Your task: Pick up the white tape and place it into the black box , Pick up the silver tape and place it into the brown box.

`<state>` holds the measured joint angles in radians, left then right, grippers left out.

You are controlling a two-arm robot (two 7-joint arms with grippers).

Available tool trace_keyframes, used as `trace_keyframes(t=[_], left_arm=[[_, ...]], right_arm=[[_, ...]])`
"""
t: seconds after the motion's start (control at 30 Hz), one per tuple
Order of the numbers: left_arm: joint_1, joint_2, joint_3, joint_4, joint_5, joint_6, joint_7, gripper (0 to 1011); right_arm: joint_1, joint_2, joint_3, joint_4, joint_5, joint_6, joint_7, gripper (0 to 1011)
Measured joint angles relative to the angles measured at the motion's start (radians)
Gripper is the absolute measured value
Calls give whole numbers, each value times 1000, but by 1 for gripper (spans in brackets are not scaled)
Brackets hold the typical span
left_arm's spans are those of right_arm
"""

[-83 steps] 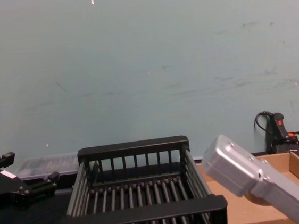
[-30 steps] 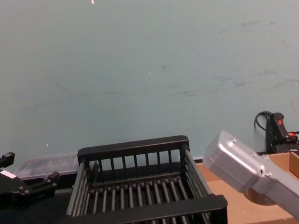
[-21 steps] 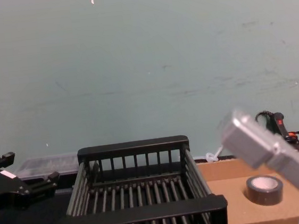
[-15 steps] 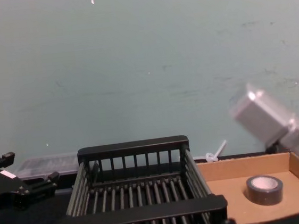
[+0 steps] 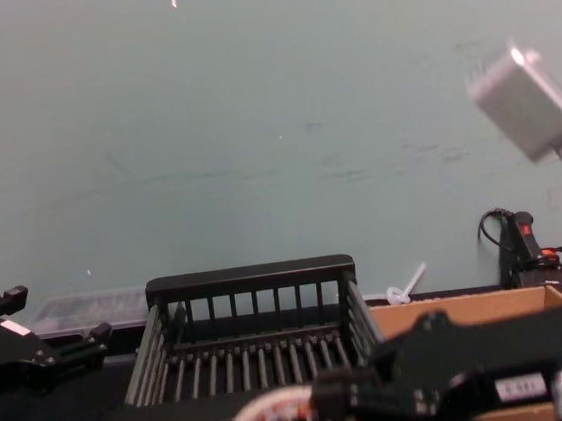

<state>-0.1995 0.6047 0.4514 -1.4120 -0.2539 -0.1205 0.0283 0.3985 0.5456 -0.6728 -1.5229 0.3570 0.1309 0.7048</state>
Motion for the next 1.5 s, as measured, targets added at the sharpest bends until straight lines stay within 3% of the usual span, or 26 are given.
trace_keyframes(t=[0.27, 0.57, 1.1, 1.5], left_arm=[[0, 0, 0, 0, 0, 0, 0, 1001], [0, 0, 0, 0, 0, 0, 0, 1001], [0, 0, 0, 0, 0, 0, 0, 1001], [0, 0, 0, 0, 0, 0, 0, 1001]], right_arm=[[30, -33, 29, 15, -2, 20, -72, 99], [87, -106, 57, 96, -27, 36, -146, 99], [240, -304, 74, 385, -121, 83, -279, 99], [307, -392, 72, 545, -160, 95, -286, 99]])
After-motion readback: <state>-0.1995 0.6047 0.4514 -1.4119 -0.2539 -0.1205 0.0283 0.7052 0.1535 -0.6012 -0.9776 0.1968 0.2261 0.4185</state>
